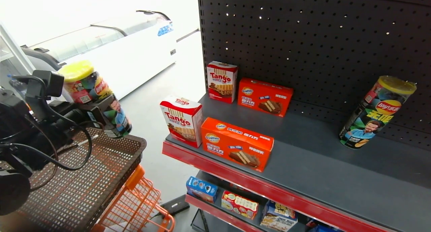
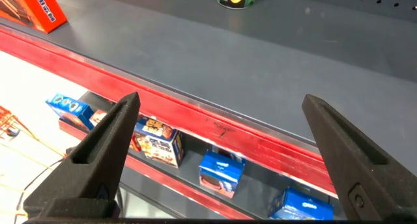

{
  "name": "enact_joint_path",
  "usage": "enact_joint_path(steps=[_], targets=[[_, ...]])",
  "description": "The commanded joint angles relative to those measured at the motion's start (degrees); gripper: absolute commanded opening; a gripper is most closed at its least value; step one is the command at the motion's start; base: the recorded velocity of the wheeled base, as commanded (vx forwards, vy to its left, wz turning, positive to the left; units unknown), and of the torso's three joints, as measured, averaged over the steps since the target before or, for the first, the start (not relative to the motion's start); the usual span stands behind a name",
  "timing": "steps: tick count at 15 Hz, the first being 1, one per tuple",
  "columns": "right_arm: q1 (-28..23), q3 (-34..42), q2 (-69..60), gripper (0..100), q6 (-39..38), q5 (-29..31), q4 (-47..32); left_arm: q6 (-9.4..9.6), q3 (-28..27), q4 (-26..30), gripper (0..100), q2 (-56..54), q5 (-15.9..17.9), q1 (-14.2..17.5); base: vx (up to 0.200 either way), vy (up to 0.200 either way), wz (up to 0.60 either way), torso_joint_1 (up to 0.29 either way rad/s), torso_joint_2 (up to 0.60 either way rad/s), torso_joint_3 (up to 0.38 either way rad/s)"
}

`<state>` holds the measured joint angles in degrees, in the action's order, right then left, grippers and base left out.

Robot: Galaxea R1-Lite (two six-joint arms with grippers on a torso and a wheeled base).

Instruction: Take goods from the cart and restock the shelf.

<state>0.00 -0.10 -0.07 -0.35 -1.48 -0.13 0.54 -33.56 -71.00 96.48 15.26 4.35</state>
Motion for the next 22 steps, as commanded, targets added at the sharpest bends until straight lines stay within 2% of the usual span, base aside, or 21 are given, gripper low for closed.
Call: enact_joint_path(steps=[1, 2, 3, 5, 7, 9, 10, 11, 13, 14, 17, 19, 22], targets=[[0.0, 0.0, 0.1, 100, 0.0, 0.0, 0.0, -0.10, 1.7, 0.5, 0, -5.3, 2.6, -4.3, 0.000, 0.000, 0.00, 0.000, 0.00, 0.000], [0.0, 0.0, 0.1, 100, 0.0, 0.0, 0.0, -0.18, 2.0, 0.5, 0, -6.2, 5.3, -6.6, 0.000, 0.000, 0.00, 0.000, 0.00, 0.000], [0.0, 0.0, 0.1, 100, 0.0, 0.0, 0.0, -0.62, 3.2, 0.8, 0, -7.9, 6.3, -8.5, 0.000, 0.000, 0.00, 0.000, 0.00, 0.000], [0.0, 0.0, 0.1, 100, 0.0, 0.0, 0.0, -3.09, 5.6, 2.6, 0, -11.0, 7.3, -12.5, 0.000, 0.000, 0.00, 0.000, 0.00, 0.000], [0.0, 0.0, 0.1, 100, 0.0, 0.0, 0.0, -3.35, 7.1, 6.1, 0, -14.3, 8.0, -13.1, 0.000, 0.000, 0.00, 0.000, 0.00, 0.000], [0.0, 0.0, 0.1, 100, 0.0, 0.0, 0.0, -3.35, 8.2, 7.5, 0, -16.2, 11.3, -13.7, 0.000, 0.000, 0.00, 0.000, 0.00, 0.000], [0.0, 0.0, 0.1, 100, 0.0, 0.0, 0.0, -3.17, 8.2, 9.4, 0, -17.2, 11.8, -14.5, 0.000, 0.000, 0.00, 0.000, 0.00, 0.000], [0.0, 0.0, 0.1, 100, 0.0, 0.0, 0.0, -3.09, 7.8, 13.4, 0, -19.1, 11.5, -17.3, 0.000, 0.000, 0.00, 0.000, 0.00, 0.000], [0.0, 0.0, 0.1, 100, 0.0, 0.0, 0.0, -2.91, 7.8, 19.4, 0, -22.2, 11.5, -19.8, 0.000, 0.000, 0.00, 0.000, 0.00, 0.000], [0.0, 0.0, 0.1, 100, 0.0, 0.0, 0.0, -2.91, 7.9, 20.2, 0, -22.8, 11.7, -20.8, 0.000, 0.000, 0.00, 0.000, 0.00, 0.000], [0.0, 0.0, 0.1, 100, 0.0, 0.0, 0.0, -3.00, 8.2, 22.1, 0, -24.5, 11.7, -27.2, 0.000, 0.000, 0.00, 0.000, 0.00, 0.000], [0.0, 0.0, 0.1, 100, 0.0, 0.0, 0.0, -3.00, 8.1, 26.6, 0, -26.8, 11.7, -29.8, 0.000, 0.000, 0.00, 0.000, 0.00, 0.000], [0.0, 0.0, 0.1, 100, 0.1, -0.1, 0.0, -2.91, 8.3, 27.8, 0, -28.3, 11.8, -32.3, 0.000, 0.000, 0.00, 0.000, 0.00, 0.000]])
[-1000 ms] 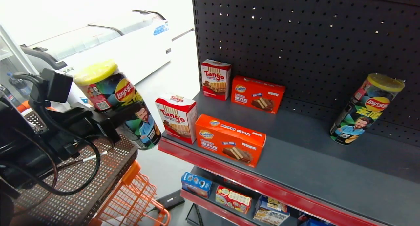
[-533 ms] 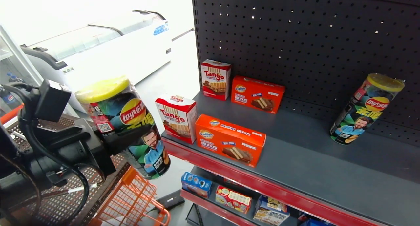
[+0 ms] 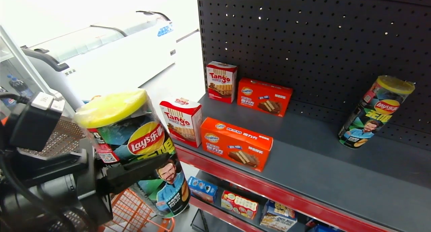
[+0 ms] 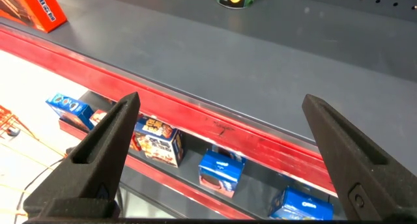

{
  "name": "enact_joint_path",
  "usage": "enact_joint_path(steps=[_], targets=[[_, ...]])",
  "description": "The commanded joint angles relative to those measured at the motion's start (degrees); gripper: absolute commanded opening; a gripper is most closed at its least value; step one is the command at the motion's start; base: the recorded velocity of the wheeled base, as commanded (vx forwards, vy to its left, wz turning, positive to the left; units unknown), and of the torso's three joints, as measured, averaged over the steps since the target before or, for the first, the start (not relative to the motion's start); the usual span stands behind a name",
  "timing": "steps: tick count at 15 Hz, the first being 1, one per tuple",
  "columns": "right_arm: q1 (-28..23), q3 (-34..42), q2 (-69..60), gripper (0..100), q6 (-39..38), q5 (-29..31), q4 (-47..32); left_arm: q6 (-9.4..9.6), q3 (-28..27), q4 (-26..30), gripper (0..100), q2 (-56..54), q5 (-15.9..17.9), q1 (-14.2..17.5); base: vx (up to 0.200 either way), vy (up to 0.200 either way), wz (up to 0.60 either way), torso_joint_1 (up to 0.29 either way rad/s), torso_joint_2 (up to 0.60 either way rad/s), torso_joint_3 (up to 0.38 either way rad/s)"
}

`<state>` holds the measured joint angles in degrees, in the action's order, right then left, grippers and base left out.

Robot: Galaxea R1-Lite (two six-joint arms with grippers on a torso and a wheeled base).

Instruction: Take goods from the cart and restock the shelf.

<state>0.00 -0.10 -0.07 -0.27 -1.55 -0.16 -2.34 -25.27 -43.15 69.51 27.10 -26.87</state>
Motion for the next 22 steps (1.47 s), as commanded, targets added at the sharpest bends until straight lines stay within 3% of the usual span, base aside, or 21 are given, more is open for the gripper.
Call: enact_joint_path(steps=[1, 6, 10, 13, 16, 22], targets=[[0.0, 0.0, 0.1, 100, -0.1, 0.0, 0.1, -0.03, 0.0, 0.0, 0, -1.3, 0.0, -1.2, 0.000, 0.000, 0.00, 0.000, 0.00, 0.000], [0.0, 0.0, 0.1, 100, -0.1, 0.0, 0.0, -0.03, 0.5, 0.0, 0, -1.1, 0.1, -1.2, 0.000, 0.000, 0.00, 0.000, 0.00, 0.000], [0.0, 0.0, 0.1, 100, 0.0, 0.0, 0.0, 0.06, 0.0, -0.1, 0, -1.1, 0.3, -1.4, 0.000, 0.000, -0.60, 0.001, 0.00, 0.002], [0.0, 0.0, 0.1, 100, 0.0, 0.0, 0.0, -0.12, 0.0, -0.2, 0, -1.3, 0.3, -4.5, 0.000, 0.000, -0.60, 0.006, 0.00, -0.002], [0.0, 0.0, 0.1, 100, 0.0, 0.0, 0.0, -0.12, -0.3, -0.2, 0, -1.1, 0.3, -4.6, 0.000, 0.000, -0.60, 0.001, 0.01, 0.004], [0.0, 0.0, 0.1, 100, 0.0, 0.0, 0.0, -0.21, 0.4, -0.1, 0, -1.1, 0.2, -4.1, 0.000, 0.000, 0.00, 0.000, 0.00, 0.000]])
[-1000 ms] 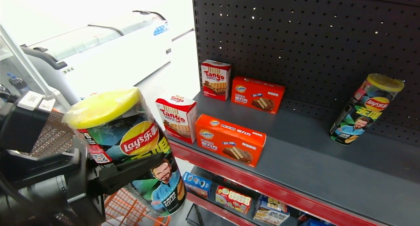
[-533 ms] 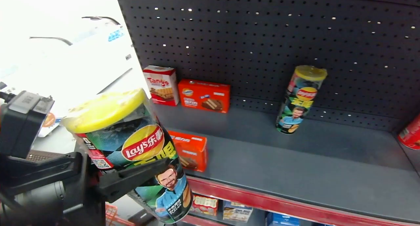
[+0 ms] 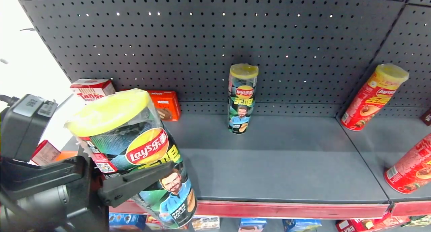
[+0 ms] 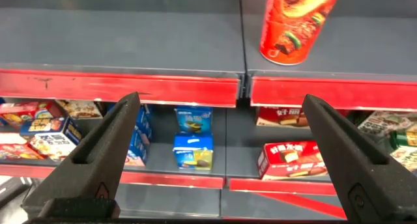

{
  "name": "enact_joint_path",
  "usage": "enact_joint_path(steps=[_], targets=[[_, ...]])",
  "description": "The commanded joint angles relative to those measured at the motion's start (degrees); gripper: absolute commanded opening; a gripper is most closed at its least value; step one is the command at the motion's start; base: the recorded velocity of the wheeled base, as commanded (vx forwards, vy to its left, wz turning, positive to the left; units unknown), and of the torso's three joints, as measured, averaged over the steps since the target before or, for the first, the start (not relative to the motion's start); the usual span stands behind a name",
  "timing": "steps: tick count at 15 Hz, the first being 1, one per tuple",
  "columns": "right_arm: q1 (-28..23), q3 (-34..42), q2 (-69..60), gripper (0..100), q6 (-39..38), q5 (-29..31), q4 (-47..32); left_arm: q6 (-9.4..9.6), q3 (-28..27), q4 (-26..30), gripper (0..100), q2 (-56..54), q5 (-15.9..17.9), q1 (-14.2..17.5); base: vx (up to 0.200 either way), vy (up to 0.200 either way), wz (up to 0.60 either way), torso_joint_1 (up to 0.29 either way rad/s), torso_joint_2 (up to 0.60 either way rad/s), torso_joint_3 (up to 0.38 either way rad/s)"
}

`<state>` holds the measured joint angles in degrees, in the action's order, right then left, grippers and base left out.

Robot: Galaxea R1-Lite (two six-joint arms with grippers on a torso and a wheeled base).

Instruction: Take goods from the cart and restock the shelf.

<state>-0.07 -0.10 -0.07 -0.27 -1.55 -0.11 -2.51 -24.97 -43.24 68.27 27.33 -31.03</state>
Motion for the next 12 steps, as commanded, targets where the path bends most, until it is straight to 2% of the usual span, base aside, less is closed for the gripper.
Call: enact_joint_path(steps=[1, 6, 8, 12], targets=[[0.1, 0.0, 0.1, 100, 0.0, 0.0, -0.1, -0.04, 0.1, 0.0, 0, 0.1, -0.1, 0.2, 0.000, 0.000, 0.00, 0.000, 0.00, 0.000], [0.1, 0.0, 0.1, 100, 0.1, 0.0, -0.1, 0.14, 0.3, 0.0, 0, 0.2, -0.1, 0.3, 0.000, 0.000, 0.00, 0.000, 0.00, 0.000], [0.1, 0.0, 0.1, 100, 0.0, 0.0, -0.1, 0.14, 0.4, 0.1, 0, 0.2, -0.2, 0.4, 0.000, 0.000, -0.60, 0.005, 0.00, 0.002], [0.1, 0.0, 0.1, 100, 0.0, 0.1, -0.1, 0.05, 0.4, 0.1, 0, 0.1, -0.2, 0.4, 0.000, 0.000, 0.00, 0.000, 0.00, 0.000]])
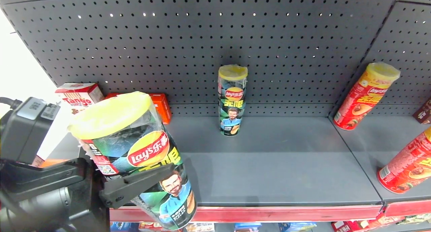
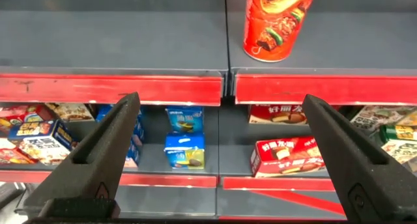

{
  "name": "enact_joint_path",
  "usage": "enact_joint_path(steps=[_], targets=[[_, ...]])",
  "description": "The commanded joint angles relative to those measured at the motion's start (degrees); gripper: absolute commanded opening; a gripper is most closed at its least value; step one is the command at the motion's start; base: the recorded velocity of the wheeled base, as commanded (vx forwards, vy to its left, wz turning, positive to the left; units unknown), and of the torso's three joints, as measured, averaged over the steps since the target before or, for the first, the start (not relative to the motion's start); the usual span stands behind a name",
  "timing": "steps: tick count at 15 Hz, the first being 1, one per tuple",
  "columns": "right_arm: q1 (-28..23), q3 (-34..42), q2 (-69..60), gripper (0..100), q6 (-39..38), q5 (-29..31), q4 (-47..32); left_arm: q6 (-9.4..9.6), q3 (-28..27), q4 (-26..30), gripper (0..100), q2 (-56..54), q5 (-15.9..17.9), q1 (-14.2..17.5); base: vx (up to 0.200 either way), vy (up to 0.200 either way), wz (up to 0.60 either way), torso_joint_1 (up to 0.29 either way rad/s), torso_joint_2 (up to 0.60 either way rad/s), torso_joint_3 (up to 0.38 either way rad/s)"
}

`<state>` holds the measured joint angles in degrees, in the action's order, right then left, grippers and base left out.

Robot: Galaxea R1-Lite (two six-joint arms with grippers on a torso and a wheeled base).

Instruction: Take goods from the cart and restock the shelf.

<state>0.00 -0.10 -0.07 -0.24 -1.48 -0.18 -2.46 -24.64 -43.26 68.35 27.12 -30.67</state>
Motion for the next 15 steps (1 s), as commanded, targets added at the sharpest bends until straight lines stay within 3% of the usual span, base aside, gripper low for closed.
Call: enact_joint_path(steps=[1, 6, 7, 9, 11, 15], targets=[[0.0, 0.0, 0.1, 100, 0.0, 0.0, 0.0, -0.09, -0.1, 0.1, 0, 0.0, -0.1, 0.5, 0.000, 0.000, 0.00, 0.000, 0.00, 0.000], [0.4, -2.1, 0.9, 100, 0.9, -2.0, 0.0, -0.26, -0.7, 0.1, 0, -0.6, -0.1, 3.1, 0.000, 0.000, 0.00, 0.000, 0.00, 0.000], [2.5, -14.8, 10.5, 100, -6.4, -5.6, -0.4, -0.26, -0.9, 0.1, 0, -0.4, -0.1, 3.5, 0.000, 0.000, 0.00, 0.000, 0.00, 0.000], [6.5, -21.4, 23.3, 100, -6.5, -7.8, 0.7, -0.17, -0.1, 0.1, 0, 0.0, 0.0, 3.4, 0.000, 0.000, 0.00, 0.000, 0.00, 0.000], [11.6, -20.5, 24.9, 100, -3.4, -10.8, 0.6, -0.17, -0.1, 0.2, 0, 0.1, 0.0, 3.5, 0.000, 0.000, 0.00, 0.000, 0.00, 0.000], [14.8, -20.4, 32.1, 100, 1.2, -12.1, 0.7, -0.26, -0.2, 0.2, 0, 0.0, 0.0, 3.6, 0.000, 0.000, 0.00, 0.000, 0.00, 0.000]])
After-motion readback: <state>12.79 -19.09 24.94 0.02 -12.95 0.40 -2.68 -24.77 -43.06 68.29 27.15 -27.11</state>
